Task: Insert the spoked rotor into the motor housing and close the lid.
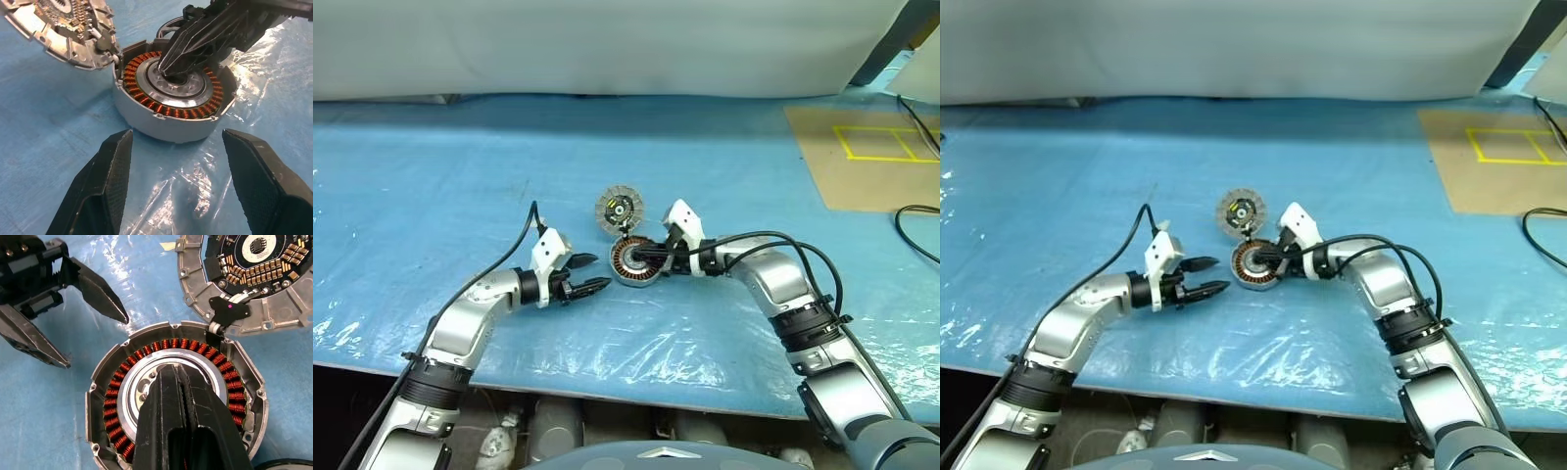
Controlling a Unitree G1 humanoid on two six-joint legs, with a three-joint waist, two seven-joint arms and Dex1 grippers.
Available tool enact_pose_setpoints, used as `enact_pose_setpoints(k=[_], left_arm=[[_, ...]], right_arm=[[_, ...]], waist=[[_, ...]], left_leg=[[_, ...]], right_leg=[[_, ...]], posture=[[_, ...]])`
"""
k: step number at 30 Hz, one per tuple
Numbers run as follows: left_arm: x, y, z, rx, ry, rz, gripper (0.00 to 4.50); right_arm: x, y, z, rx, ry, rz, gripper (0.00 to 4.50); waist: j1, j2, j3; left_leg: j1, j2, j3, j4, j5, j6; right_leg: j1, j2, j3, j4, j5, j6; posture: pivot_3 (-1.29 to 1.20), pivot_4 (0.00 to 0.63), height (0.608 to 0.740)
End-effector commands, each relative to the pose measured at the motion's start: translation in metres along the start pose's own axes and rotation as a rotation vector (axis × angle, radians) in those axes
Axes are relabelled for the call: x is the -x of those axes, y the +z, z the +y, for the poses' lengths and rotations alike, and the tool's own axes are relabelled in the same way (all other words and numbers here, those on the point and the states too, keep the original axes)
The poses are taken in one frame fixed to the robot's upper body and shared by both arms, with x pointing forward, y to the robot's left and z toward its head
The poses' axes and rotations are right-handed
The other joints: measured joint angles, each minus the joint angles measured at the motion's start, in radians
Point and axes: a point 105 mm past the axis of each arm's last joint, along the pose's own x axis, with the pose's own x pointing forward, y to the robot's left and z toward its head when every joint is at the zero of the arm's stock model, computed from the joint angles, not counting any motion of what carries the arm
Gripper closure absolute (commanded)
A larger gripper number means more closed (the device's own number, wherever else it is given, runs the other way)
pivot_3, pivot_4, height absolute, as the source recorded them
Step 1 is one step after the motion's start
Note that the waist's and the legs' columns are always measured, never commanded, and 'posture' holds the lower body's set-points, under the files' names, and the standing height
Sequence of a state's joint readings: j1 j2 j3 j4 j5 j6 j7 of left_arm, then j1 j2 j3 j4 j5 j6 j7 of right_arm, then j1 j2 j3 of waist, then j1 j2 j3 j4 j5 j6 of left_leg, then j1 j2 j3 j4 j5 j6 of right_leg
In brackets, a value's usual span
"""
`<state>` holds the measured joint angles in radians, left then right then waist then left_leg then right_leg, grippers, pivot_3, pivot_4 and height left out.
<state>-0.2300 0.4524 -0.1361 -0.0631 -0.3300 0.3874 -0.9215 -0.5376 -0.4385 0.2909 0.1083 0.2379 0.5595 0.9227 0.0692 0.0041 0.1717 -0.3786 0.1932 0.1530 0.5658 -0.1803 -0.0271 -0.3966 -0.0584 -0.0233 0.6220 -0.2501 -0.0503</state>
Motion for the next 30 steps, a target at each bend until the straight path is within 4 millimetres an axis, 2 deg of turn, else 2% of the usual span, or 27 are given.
enact_pose_setpoints(k=[1, 3, 9, 12, 14, 17, 18, 20, 21, 23, 25, 27, 30], left_arm=[[0.001, 0.007, 0.002, -0.026, 0.0, -0.025, 1.45], [0.001, 0.005, 0.003, -0.024, 0.001, -0.021, 1.45], [0.001, 0.002, 0.005, -0.02, 0.003, -0.02, 1.45], [0.001, 0.001, 0.005, -0.02, 0.003, -0.018, 1.45], [0.0, 0.0, 0.005, -0.023, 0.004, -0.016, 1.45], [0.0, 0.001, 0.005, -0.025, 0.005, -0.018, 1.45], [0.0, 0.003, 0.005, -0.025, 0.005, -0.022, 1.45], [0.0, 0.006, 0.005, -0.024, 0.005, -0.029, 1.45], [0.0, 0.006, 0.005, -0.025, 0.005, -0.03, 1.45], [0.0, 0.006, 0.005, -0.025, 0.005, -0.03, 1.45], [0.0, 0.006, 0.005, -0.025, 0.004, -0.028, 1.45], [-0.001, 0.007, 0.005, -0.027, 0.002, -0.028, 1.45], [-0.003, 0.008, 0.005, -0.028, -0.002, -0.03, 1.45]], right_arm=[[-0.001, -0.014, 0.0, -0.011, -0.007, 0.049, 4.48], [-0.001, -0.001, -0.002, -0.022, -0.011, -0.005, 4.48], [0.01, 0.055, 0.004, -0.124, 0.071, -0.242, 4.48], [0.009, 0.06, 0.014, -0.149, 0.127, -0.241, 4.48], [0.002, 0.045, 0.012, -0.129, 0.098, -0.164, 4.48], [-0.009, -0.016, 0.004, -0.011, 0.014, 0.103, 4.48], [-0.009, -0.03, 0.006, 0.014, 0.022, 0.156, 4.48], [-0.007, -0.04, 0.009, 0.011, 0.044, 0.181, 4.48], [-0.006, -0.038, 0.008, 0.005, 0.037, 0.169, 4.48], [-0.004, -0.026, 0.003, -0.024, 0.018, 0.112, 4.48], [0.0, -0.005, -0.002, -0.051, 0.006, 0.018, 4.48], [0.009, 0.027, -0.002, -0.074, 0.028, -0.107, 4.48], [0.024, 0.063, 0.003, -0.056, 0.067, -0.217, 4.48]], waist=[[0.0, 0.0, 0.0], [0.0, 0.0, 0.0], [-0.001, 0.0, 0.0], [0.0, 0.0, 0.0], [0.0, 0.0, 0.0], [0.002, 0.0, 0.0], [0.003, 0.0, 0.0], [0.001, 0.001, -0.001], [0.001, 0.0, -0.001], [0.001, 0.0, -0.001], [0.002, 0.0, -0.001], [0.002, 0.0, -0.001], [0.001, 0.0, 0.0]], left_leg=[[0.001, 0.0, 0.0, 0.0, 0.0, 0.0], [0.003, 0.0, 0.0, 0.001, 0.0, 0.0], [0.0, 0.0, 0.0, 0.001, 0.001, 0.002], [-0.003, 0.0, 0.0, 0.001, 0.002, 0.003], [-0.003, 0.0, 0.0, 0.0, 0.002, 0.003], [-0.004, 0.0, 0.0, 0.0, 0.002, 0.003], [-0.004, 0.0, 0.0, 0.0, 0.001, 0.001], [-0.003, -0.001, 0.001, 0.0, 0.0, 0.0], [0.0, -0.001, 0.0, 0.0, 0.0, 0.0], [0.006, -0.001, 0.0, 0.0, 0.0, 0.0], [0.01, -0.001, 0.0, 0.0, -0.001, 0.001], [0.01, -0.001, 0.0, 0.0, -0.001, 0.001], [0.006, -0.001, 0.0, 0.0, 0.0, 0.001]], right_leg=[[0.001, 0.0, 0.0, 0.0, 0.0, 0.0], [0.003, 0.0, 0.001, 0.0, 0.0, 0.0], [0.0, 0.0, 0.001, 0.0, 0.0, 0.0], [-0.004, 0.0, 0.001, 0.0, 0.0, 0.0], [-0.004, 0.0, 0.0, 0.001, 0.0, 0.0], [-0.004, 0.0, 0.0, 0.0, 0.0, 0.0], [-0.003, 0.0, 0.0, 0.0, 0.0, 0.0], [-0.003, -0.001, 0.001, 0.0, 0.0, 0.0], [0.001, -0.001, 0.001, 0.0, 0.0, 0.0], [0.006, -0.001, 0.0, -0.002, 0.0, 0.0], [0.01, -0.001, 0.001, -0.002, 0.0, 0.0], [0.01, -0.001, 0.001, -0.002, 0.0, 0.0], [0.006, -0.001, 0.002, -0.001, 0.0, 0.0]], posture=[[0.0, 0.15, 0.74], [0.0, 0.15, 0.74], [0.0, 0.15, 0.74], [0.0, 0.15, 0.74], [0.0, 0.15, 0.74], [0.0, 0.15, 0.74], [0.0, 0.15, 0.74], [0.0, 0.15, 0.74], [0.0, 0.15, 0.74], [0.0, 0.15, 0.74], [0.0, 0.15, 0.74], [0.0, 0.15, 0.74], [0.0, 0.15, 0.74]])
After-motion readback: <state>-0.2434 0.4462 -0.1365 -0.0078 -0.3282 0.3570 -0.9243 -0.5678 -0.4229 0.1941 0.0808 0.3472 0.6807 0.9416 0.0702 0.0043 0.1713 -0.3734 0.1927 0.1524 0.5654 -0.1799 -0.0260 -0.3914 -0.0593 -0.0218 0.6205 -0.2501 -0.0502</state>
